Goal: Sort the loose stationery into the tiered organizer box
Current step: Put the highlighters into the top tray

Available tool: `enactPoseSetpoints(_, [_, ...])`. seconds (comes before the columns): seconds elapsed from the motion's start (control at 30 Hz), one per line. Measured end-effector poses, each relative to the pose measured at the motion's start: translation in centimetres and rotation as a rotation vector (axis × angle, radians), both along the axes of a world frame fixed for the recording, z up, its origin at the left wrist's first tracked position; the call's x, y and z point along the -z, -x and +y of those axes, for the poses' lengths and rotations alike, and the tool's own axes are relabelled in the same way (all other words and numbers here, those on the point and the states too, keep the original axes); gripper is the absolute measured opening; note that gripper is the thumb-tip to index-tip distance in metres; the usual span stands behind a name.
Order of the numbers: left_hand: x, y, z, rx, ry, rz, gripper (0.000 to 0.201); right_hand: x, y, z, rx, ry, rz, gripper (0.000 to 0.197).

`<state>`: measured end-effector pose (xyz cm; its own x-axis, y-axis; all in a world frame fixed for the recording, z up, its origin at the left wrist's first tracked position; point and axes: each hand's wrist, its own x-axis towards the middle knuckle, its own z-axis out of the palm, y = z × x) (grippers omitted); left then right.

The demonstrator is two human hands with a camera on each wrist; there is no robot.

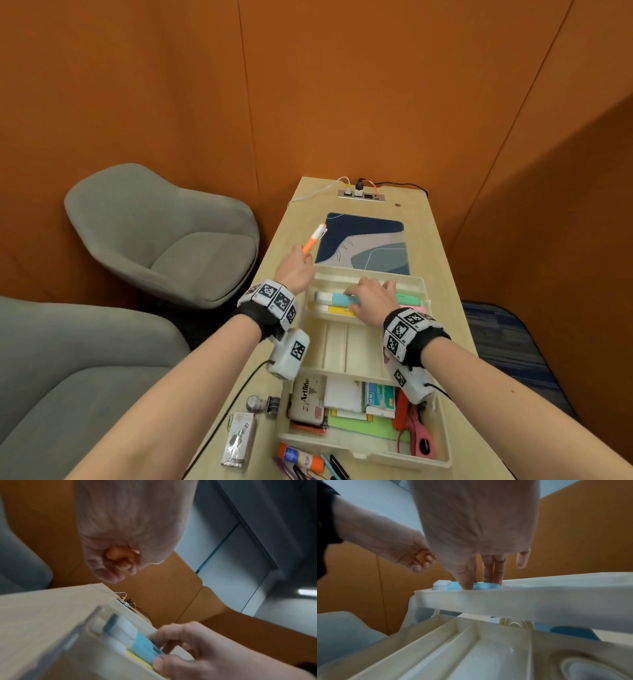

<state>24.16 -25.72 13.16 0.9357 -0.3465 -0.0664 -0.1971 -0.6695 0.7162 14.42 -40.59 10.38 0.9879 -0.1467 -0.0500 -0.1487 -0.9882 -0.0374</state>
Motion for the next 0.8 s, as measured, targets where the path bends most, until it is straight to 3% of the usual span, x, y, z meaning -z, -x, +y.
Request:
enactPoseSetpoints(0.1, [-0.2, -0.8, 0.3, 0.136, 0.084, 0.193, 0.040, 0.1, 0.8, 0.5, 0.005, -0.019, 0.077, 0.039])
enactPoseSetpoints(0.17, [-0.4, -1.0, 0.3, 0.172, 0.222, 0.347, 0.038, -0.2, 2.4, 0.8, 0.046, -0.043, 0.014, 0.045])
enactPoseSetpoints(0.4, [-1.3, -0.9, -1.0, 0.104, 0.571, 0.672, 0.037, -0.6, 12.3, 2.3, 0.088, -0.323, -0.188, 0.043])
enactPoseSetpoints(0.57, [-0.9, 0.1, -2.9, 0.024, 0.643, 0.494, 0.028, 3.3, 18.0, 3.3, 0.132, -0.410, -0.226, 0.033])
enactPoseSetpoints(0.67, [0.3, 0.6, -3.7, -0.043, 0.550, 0.274, 0.013, 5.7, 21.1, 3.9, 0.234, -0.476, -0.158, 0.044])
enactPoseSetpoints(0.8, [1.5, 1.5, -3.8, -0.089, 0.465, 0.164, 0.044, 7.4, 24.3, 5.3, 0.258, -0.594, -0.035, 0.047])
